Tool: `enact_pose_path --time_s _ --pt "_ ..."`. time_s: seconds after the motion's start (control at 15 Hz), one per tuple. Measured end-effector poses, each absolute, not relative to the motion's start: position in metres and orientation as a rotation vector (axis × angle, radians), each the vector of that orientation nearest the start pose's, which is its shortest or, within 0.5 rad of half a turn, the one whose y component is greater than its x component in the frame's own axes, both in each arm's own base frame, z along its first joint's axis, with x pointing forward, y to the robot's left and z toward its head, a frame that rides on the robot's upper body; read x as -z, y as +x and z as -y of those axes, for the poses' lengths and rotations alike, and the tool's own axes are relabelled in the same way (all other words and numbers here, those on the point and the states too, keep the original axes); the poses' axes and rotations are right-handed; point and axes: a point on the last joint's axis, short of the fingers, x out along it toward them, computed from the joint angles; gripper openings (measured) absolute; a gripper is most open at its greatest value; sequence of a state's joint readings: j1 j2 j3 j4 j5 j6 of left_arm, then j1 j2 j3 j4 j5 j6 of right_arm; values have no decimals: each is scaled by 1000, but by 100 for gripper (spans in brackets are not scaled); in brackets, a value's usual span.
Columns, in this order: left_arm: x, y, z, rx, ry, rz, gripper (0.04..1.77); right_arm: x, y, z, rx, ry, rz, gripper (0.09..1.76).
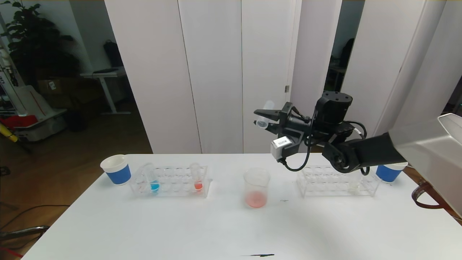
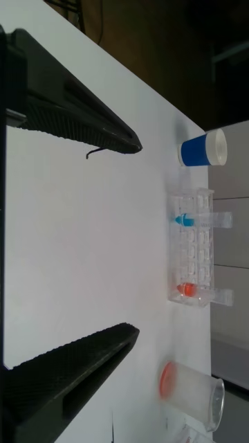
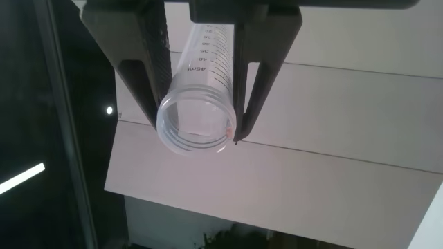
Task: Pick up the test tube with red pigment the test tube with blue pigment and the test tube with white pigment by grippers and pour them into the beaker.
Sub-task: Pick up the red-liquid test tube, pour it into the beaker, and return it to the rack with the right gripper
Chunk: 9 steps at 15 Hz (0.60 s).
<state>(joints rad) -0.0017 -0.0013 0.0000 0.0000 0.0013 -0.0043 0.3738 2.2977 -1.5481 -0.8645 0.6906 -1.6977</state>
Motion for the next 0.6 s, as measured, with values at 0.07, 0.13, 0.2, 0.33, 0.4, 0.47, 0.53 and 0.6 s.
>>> enact_pose_path --time_s 0.07,0.13,0.2,0.33,0.4,0.47,0.53,0.6 --pt "-75 -23 0 0 -4 1 175 -178 435 -187 -656 -1525 950 58" --pt "-75 -23 0 0 -4 1 175 -186 433 -186 -616 -1515 910 58" --pt "-75 -23 0 0 -4 1 175 -194 430 -185 -563 -1497 851 58" --pt "-75 -23 0 0 -4 1 175 -210 425 -184 -459 -1429 737 58" --pt "-75 -23 0 0 -4 1 175 -217 423 -183 -404 -1388 679 58" --pt "-75 -23 0 0 -4 1 175 -223 420 -182 -351 -1344 627 58" --pt "-75 -23 0 0 -4 1 175 -228 418 -182 -311 -1286 579 58" --pt "-75 -23 0 0 -4 1 175 -232 416 -181 -285 -1229 546 58"
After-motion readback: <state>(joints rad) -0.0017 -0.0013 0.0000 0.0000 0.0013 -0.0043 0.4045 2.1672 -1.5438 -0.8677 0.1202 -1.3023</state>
